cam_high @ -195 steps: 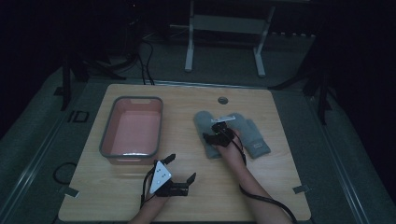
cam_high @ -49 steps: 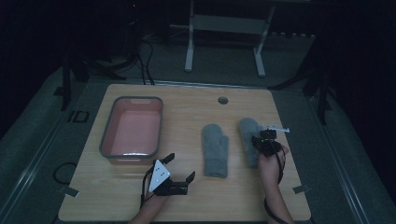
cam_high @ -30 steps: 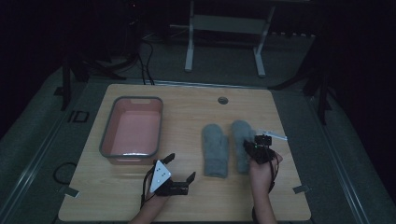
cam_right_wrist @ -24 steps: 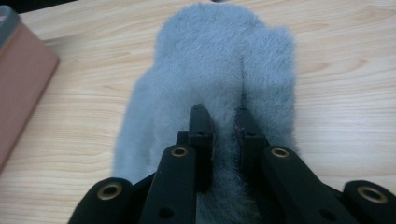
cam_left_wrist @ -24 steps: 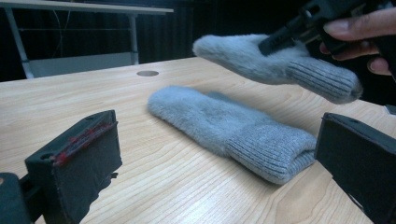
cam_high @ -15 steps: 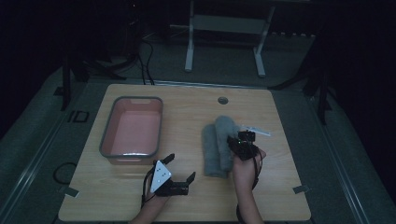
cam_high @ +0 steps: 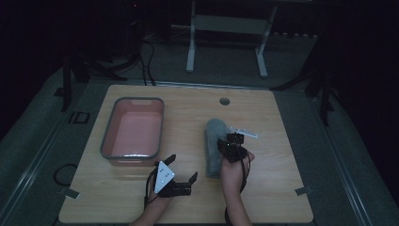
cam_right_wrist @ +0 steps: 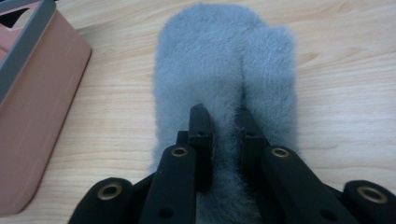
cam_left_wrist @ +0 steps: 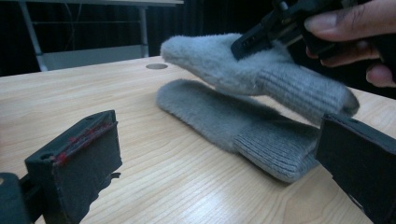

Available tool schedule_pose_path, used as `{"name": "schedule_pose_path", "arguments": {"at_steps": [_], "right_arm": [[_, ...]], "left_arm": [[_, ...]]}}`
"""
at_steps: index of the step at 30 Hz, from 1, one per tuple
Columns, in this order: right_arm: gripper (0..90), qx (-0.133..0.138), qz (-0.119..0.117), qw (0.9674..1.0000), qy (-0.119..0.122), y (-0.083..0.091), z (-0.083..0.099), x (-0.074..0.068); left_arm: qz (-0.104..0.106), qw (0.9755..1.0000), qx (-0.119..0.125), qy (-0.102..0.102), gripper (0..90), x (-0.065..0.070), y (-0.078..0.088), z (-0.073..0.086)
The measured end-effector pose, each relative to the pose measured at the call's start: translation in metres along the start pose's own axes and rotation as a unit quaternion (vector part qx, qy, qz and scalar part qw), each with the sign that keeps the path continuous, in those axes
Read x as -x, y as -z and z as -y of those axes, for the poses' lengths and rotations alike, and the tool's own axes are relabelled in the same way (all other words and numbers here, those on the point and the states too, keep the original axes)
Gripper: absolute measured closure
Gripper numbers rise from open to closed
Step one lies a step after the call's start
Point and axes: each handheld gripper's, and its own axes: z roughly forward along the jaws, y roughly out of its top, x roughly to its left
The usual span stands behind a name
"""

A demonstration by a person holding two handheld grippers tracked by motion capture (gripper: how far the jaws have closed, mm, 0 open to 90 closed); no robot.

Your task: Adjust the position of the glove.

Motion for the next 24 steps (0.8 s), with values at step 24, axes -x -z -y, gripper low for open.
{"name": "schedule_pose_path", "arguments": {"at_steps": [24], "right_arm": [[65.0, -0.018, 0.017, 0.9997, 0.008, -0.031, 0.023, 0.000]], "left_arm": [[0.004, 1.0000, -0.001, 0.004, 0.6, -0.002, 0.002, 0.002]]}}
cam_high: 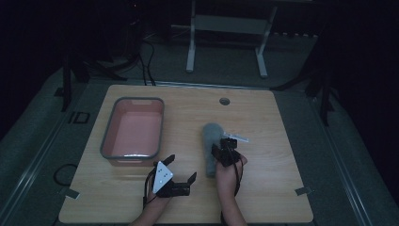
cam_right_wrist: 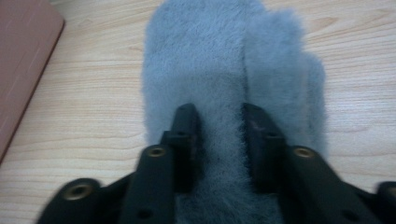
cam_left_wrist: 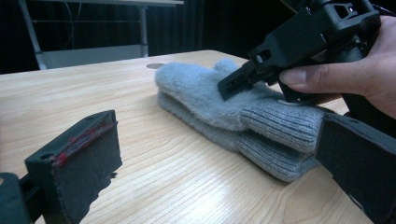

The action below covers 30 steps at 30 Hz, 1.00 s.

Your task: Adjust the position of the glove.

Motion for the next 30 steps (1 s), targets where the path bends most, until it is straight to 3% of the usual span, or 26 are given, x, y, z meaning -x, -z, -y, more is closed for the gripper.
{"name": "schedule_pose_path", "arguments": {"at_steps": [5, 9, 14, 16, 20, 22, 24, 27, 30], "right_arm": [[49.3, -0.006, -0.015, 0.9998, 0.015, -0.001, 0.001, -0.003], [39.7, 0.001, -0.026, 0.9992, 0.032, 0.008, -0.001, -0.005], [17.5, -0.007, -0.074, 0.9954, 0.061, 0.024, -0.011, 0.003], [16.6, -0.005, -0.091, 0.9946, 0.049, 0.030, -0.016, 0.012], [13.9, 0.014, -0.103, 0.9922, 0.069, 0.040, -0.026, 0.029], [13.9, 0.018, -0.102, 0.9918, 0.074, 0.041, -0.028, 0.033], [13.9, 0.028, -0.088, 0.9916, 0.090, 0.046, -0.032, 0.046], [13.9, 0.029, -0.085, 0.9907, 0.102, 0.049, -0.035, 0.060], [13.9, 0.028, -0.086, 0.9897, 0.111, 0.050, -0.036, 0.063]], "left_arm": [[0.003, 1.0000, 0.000, 0.000, 0.6, 0.001, -0.001, 0.000], [0.006, 1.0000, 0.000, -0.001, 0.6, 0.001, 0.000, 0.000], [0.007, 1.0000, -0.001, -0.003, 0.6, 0.001, 0.000, 0.000], [0.008, 1.0000, -0.001, -0.005, 0.6, 0.001, 0.000, 0.000], [0.008, 1.0000, -0.001, -0.004, 0.6, 0.001, 0.000, 0.000], [0.009, 1.0000, -0.001, -0.004, 0.6, 0.001, 0.000, 0.000], [0.011, 0.9999, -0.002, -0.005, 0.6, 0.001, -0.001, 0.000], [0.015, 0.9999, -0.003, -0.006, 0.6, 0.001, -0.001, 0.000], [0.017, 0.9998, 0.001, -0.005, 0.6, 0.000, -0.001, 0.000]]}}
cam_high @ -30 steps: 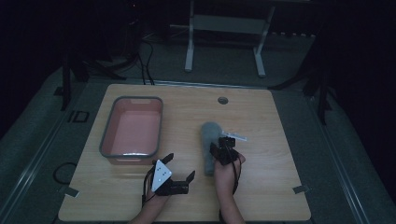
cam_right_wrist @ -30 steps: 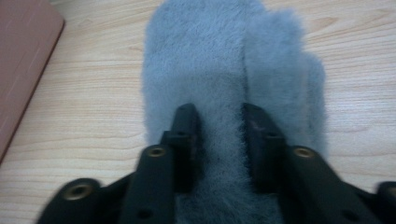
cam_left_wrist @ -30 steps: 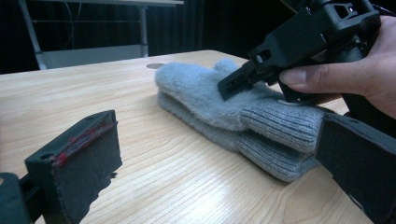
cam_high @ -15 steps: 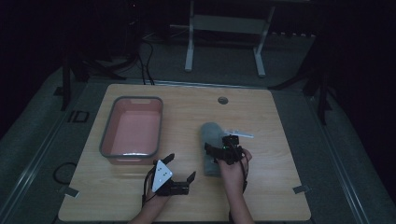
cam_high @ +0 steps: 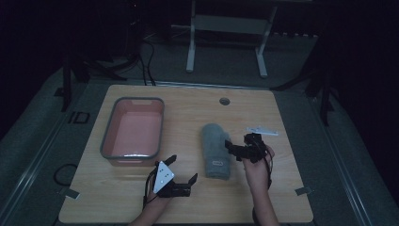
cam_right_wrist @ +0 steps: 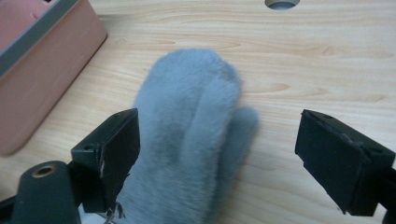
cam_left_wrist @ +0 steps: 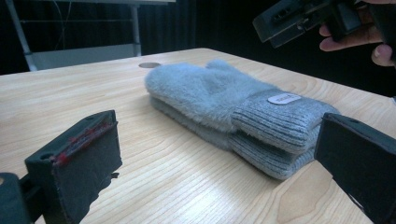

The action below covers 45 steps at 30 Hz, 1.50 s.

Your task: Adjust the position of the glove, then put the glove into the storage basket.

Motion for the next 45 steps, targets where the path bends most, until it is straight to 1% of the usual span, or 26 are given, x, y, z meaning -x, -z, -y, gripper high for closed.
{"name": "schedule_pose_path", "arguments": {"at_steps": [1, 2, 3, 5, 6, 8, 10, 12, 16, 17, 18, 21, 23, 24, 26, 28, 29, 32, 34, 35, 37, 38, 40, 42, 43, 45], "right_arm": [[14.1, -0.007, -0.009, 0.9991, 0.041, 0.006, -0.003, 0.013], [14.1, -0.007, -0.009, 0.9991, 0.041, 0.006, -0.003, 0.013], [14.1, -0.005, -0.023, 0.9980, 0.059, 0.010, -0.004, 0.019], [14.1, -0.005, -0.023, 0.9980, 0.059, 0.010, -0.004, 0.019], [14.1, -0.005, -0.028, 0.9971, 0.071, 0.012, -0.003, 0.021], [14.1, -0.013, -0.057, 0.9948, 0.083, 0.015, -0.002, 0.027], [14.1, -0.011, -0.072, 0.9927, 0.096, 0.015, 0.000, 0.028], [14.1, -0.017, -0.089, 0.9909, 0.100, 0.013, 0.001, 0.029], [14.0, 0.002, -0.109, 0.9869, 0.119, 0.009, 0.004, 0.029], [14.0, 0.002, -0.109, 0.9869, 0.119, 0.009, 0.004, 0.029], [15.0, -0.015, -0.122, 0.9866, 0.108, 0.003, 0.003, 0.031], [14.0, -0.032, -0.107, 0.9894, 0.093, -0.004, 0.005, 0.031], [13.6, -0.043, -0.105, 0.9913, 0.066, -0.012, 0.007, 0.031], [13.3, -0.045, -0.103, 0.9918, 0.061, -0.015, 0.007, 0.030], [11.9, -0.043, -0.098, 0.9926, 0.058, -0.022, 0.011, 0.026], [13.4, -0.045, -0.097, 0.9927, 0.055, -0.024, 0.011, 0.025], [16.3, -0.046, -0.093, 0.9929, 0.059, -0.030, 0.014, 0.022], [29.2, -0.039, -0.086, 0.9946, 0.044, -0.035, 0.016, 0.021], [33.0, -0.036, -0.086, 0.9951, 0.034, -0.038, 0.016, 0.021], [36.8, -0.038, -0.086, 0.9951, 0.032, -0.040, 0.017, 0.021], [37.1, -0.049, -0.068, 0.9958, 0.036, -0.043, 0.021, 0.021], [37.1, -0.052, -0.065, 0.9958, 0.036, -0.044, 0.023, 0.021], [37.7, -0.059, -0.059, 0.9960, 0.031, -0.044, 0.029, 0.024], [39.1, -0.064, -0.061, 0.9958, 0.022, -0.045, 0.034, 0.026], [41.5, -0.068, -0.064, 0.9954, 0.018, -0.046, 0.036, 0.026], [42.6, -0.067, -0.068, 0.9953, 0.016, -0.046, 0.038, 0.026]], "left_arm": [[0.001, 1.0000, -0.002, 0.001, 0.6, 0.000, 0.000, 0.000], [0.003, 1.0000, -0.005, 0.002, 0.6, 0.000, 0.000, 0.000], [0.004, 0.9999, -0.010, 0.003, 0.6, -0.001, 0.000, -0.001], [0.008, 0.9998, -0.016, 0.004, 0.6, -0.001, -0.001, -0.001], [0.020, 0.9994, -0.027, 0.007, 0.6, -0.001, -0.003, -0.002], [0.026, 0.9986, -0.045, 0.012, 0.6, -0.001, -0.007, -0.005], [0.035, 0.9974, -0.060, 0.018, 0.6, -0.001, -0.011, -0.009], [0.042, 0.9966, -0.065, 0.028, 0.6, -0.003, -0.015, -0.012], [0.060, 0.9942, -0.074, 0.049, 0.6, -0.011, -0.022, -0.020], [0.060, 0.9942, -0.074, 0.049, 0.6, -0.011, -0.022, -0.020], [0.067, 0.9933, -0.082, 0.047, 0.6, -0.013, -0.029, -0.027], [0.072, 0.9922, -0.090, 0.047, 0.6, -0.016, -0.041, -0.035], [0.073, 0.9910, -0.102, 0.049, 0.6, -0.017, -0.051, -0.040], [0.073, 0.9910, -0.102, 0.049, 0.6, -0.017, -0.051, -0.040], [0.078, 0.9883, -0.120, 0.053, 0.6, -0.021, -0.067, -0.046], [0.083, 0.9876, -0.120, 0.058, 0.6, -0.023, -0.072, -0.047], [0.084, 0.9852, -0.132, 0.070, 0.7, -0.026, -0.083, -0.049], [0.071, 0.9840, -0.147, 0.071, 7.2, -0.027, -0.093, -0.051], [0.073, 0.9802, -0.169, 0.073, 7.7, -0.027, -0.103, -0.051], [0.073, 0.9802, -0.169, 0.073, 11.9, -0.027, -0.103, -0.051], [0.070, 0.9768, -0.190, 0.069, 14.4, -0.026, -0.111, -0.049], [0.070, 0.9768, -0.190, 0.069, 14.5, -0.026, -0.111, -0.049], [0.072, 0.9704, -0.220, 0.069, 14.6, -0.023, -0.117, -0.045], [0.079, 0.9675, -0.227, 0.079, 14.9, -0.022, -0.120, -0.044], [0.076, 0.9656, -0.236, 0.078, 15.0, -0.022, -0.122, -0.043], [0.073, 0.9638, -0.245, 0.074, 15.1, -0.021, -0.124, -0.043]]}}
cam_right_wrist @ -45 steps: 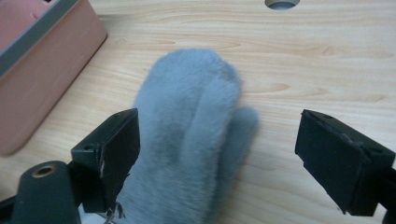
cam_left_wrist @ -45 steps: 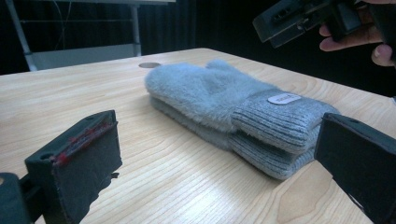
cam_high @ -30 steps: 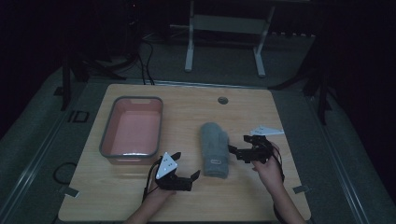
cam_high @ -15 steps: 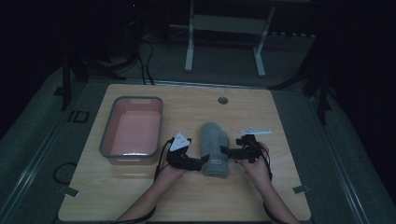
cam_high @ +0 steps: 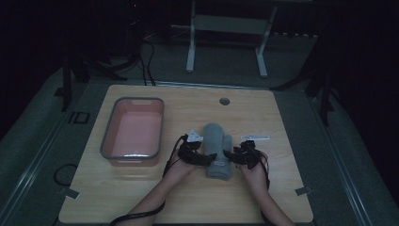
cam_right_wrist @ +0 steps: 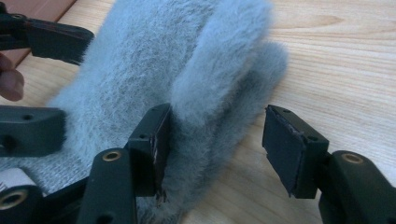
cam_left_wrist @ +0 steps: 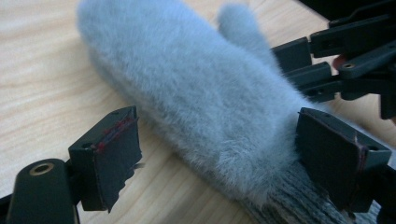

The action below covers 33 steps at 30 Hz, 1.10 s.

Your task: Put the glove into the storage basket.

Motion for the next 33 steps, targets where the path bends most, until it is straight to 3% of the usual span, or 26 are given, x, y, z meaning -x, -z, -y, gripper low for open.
{"name": "schedule_pose_path", "arguments": {"at_steps": [5, 10, 17, 21, 25, 29, 33], "right_arm": [[49.7, -0.012, -0.011, 0.9999, -0.001, -0.006, 0.000, -0.002], [54.5, -0.024, -0.020, 0.9995, -0.011, -0.009, -0.001, -0.001], [69.2, -0.032, -0.035, 0.9989, 0.002, -0.011, -0.003, -0.003], [73.7, -0.034, -0.042, 0.9986, 0.001, -0.012, -0.003, -0.003], [77.2, -0.026, -0.035, 0.9988, 0.021, -0.011, -0.002, -0.006], [79.6, -0.028, -0.041, 0.9985, 0.020, -0.009, -0.003, -0.005], [81.2, -0.024, -0.049, 0.9985, 0.013, -0.004, -0.004, -0.003]], "left_arm": [[0.002, 0.9996, -0.024, 0.016, 15.1, -0.006, -0.006, 0.001], [0.026, 0.9988, -0.036, 0.018, 22.3, -0.011, -0.011, 0.001], [0.069, 0.9966, -0.036, 0.026, 46.2, -0.010, -0.016, 0.001], [0.078, 0.9960, -0.037, 0.022, 59.2, -0.009, -0.018, 0.001], [0.075, 0.9964, -0.038, -0.003, 72.0, -0.004, -0.017, -0.002], [0.085, 0.9959, -0.030, 0.013, 78.3, -0.005, -0.015, -0.002], [0.086, 0.9958, -0.027, 0.009, 80.1, -0.003, -0.013, -0.004]]}}
